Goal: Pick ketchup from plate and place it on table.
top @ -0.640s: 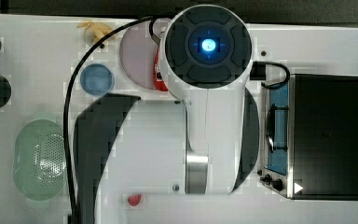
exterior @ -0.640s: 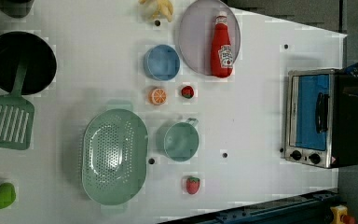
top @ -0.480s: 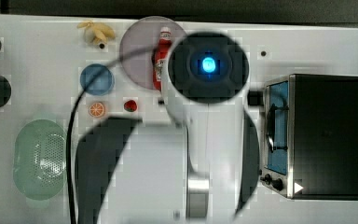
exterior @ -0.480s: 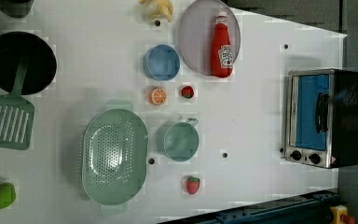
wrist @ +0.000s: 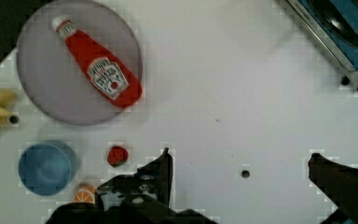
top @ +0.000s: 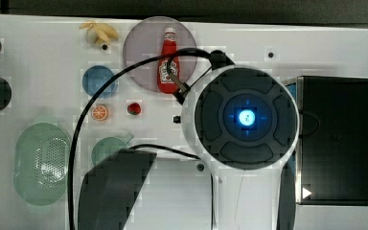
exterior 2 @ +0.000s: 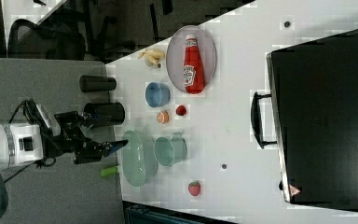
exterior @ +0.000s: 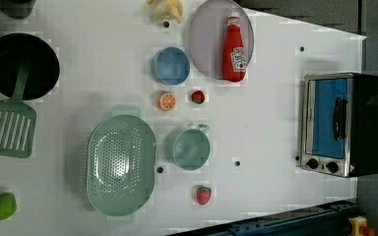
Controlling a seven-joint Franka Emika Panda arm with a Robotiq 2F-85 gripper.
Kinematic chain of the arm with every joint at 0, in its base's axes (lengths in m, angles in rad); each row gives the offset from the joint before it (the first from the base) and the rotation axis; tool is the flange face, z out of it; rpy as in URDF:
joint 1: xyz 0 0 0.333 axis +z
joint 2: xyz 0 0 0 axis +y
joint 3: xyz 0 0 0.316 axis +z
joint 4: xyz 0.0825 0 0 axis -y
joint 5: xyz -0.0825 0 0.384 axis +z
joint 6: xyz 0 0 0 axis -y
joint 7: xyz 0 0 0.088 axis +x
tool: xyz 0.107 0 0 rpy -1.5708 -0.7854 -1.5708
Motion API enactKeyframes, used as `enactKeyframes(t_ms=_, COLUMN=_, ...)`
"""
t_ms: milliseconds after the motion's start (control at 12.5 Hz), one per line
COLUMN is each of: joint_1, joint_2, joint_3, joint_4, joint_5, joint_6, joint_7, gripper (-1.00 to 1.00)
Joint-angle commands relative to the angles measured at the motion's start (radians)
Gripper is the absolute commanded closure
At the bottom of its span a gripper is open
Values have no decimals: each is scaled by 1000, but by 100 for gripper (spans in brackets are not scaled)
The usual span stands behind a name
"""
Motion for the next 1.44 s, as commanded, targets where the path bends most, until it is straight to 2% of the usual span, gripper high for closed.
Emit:
enactKeyframes(t_ms=80, joint_1=-4, joint_2=100, joint_3=36, joint_4=-21, joint_5=12, joint_6=24, joint_7=17, gripper=-100)
enactKeyframes(t_ms=400, joint_1=5, joint_2=226, joint_3=74, joint_4=-12, joint_5=12, joint_6=90, joint_7=-4, gripper=-100)
enactKeyframes(t_ms=960, joint_1=9, joint_2=476, joint_3=93, joint_4=107, joint_5=8, joint_6=219, joint_7=-354, gripper=-100)
enactKeyframes(t_ms=1200, joint_1=25, joint_2=591, joint_3=94, joint_4=181, joint_5=-18, joint_6=243, joint_7=-462, gripper=-100)
enactKeyframes(t_ms=1440, joint_1=54, joint_2=702, joint_3=94, joint_4=248, joint_5=-85, joint_6=355, joint_7=-531, gripper=-100)
